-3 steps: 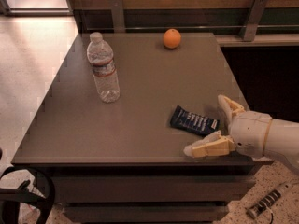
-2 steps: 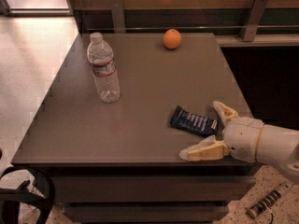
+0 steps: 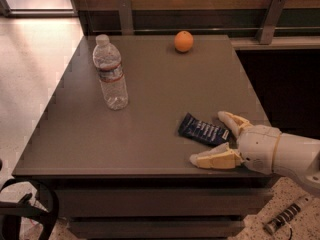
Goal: Move rxbar blueberry near orange
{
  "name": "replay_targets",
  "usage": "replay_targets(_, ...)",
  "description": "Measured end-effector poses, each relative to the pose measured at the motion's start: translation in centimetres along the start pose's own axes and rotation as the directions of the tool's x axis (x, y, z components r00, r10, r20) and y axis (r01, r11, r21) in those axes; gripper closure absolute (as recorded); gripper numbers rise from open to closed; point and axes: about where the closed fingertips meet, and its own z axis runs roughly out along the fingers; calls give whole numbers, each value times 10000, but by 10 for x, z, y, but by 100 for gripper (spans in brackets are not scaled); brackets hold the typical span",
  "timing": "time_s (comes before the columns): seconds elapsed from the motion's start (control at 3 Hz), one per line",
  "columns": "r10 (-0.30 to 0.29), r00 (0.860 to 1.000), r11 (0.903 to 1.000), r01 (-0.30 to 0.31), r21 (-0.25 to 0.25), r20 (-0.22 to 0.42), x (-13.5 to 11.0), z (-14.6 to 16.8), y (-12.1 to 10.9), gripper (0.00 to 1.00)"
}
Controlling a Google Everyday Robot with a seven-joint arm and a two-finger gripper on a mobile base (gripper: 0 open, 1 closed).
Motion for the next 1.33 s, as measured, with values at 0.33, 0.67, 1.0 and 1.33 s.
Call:
replay_targets(0.33,0,10000,10000,0,-2,0,-3,-1,0,74)
replay_targets(0.67,0,10000,10000,0,-2,0,-4,-2,0,97)
replay_targets(1.0,-1,10000,10000,1,-3,0,-5,-2,0,100)
replay_targets(1.33,-2,10000,10000,2,-4,0,-5,-1,0,100)
